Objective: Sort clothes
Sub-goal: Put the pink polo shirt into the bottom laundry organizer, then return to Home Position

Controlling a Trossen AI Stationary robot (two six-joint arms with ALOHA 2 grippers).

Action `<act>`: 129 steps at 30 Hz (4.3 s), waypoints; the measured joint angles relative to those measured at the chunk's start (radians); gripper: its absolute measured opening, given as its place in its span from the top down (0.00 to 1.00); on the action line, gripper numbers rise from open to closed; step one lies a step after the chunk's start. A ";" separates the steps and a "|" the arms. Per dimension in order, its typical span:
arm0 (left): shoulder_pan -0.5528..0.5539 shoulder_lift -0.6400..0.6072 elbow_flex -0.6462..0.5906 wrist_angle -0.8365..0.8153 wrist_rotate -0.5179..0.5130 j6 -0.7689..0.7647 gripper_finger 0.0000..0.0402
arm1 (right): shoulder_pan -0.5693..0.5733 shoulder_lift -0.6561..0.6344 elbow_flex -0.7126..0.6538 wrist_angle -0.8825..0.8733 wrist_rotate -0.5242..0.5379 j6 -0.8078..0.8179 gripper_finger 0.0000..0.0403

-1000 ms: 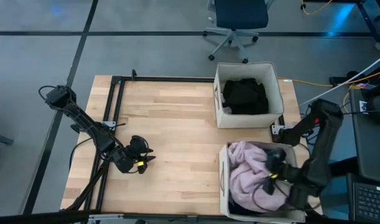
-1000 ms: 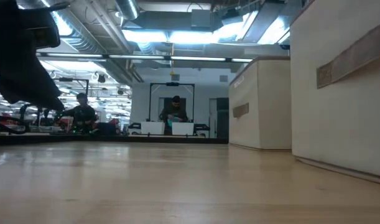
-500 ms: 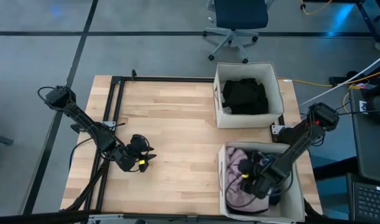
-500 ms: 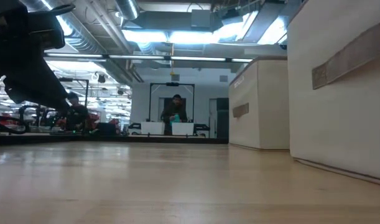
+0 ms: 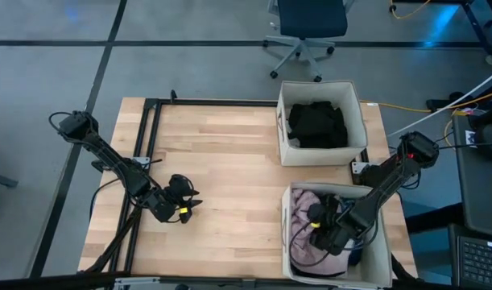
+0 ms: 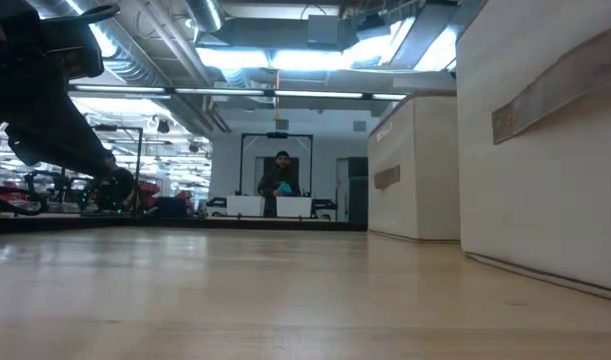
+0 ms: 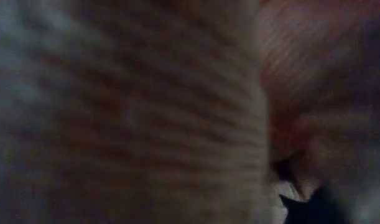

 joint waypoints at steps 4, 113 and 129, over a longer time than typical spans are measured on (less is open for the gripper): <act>0.000 0.000 0.000 0.000 0.011 0.011 0.57 | 0.000 -0.028 0.100 -0.149 -0.020 -0.001 0.44; 0.681 -1.107 -0.430 0.306 0.336 1.052 0.57 | -0.830 -1.502 -0.720 0.707 -0.364 -1.261 0.92; 0.680 -1.173 -0.430 0.230 0.320 1.046 0.57 | -0.829 -1.501 -0.719 0.667 -0.364 -1.260 0.92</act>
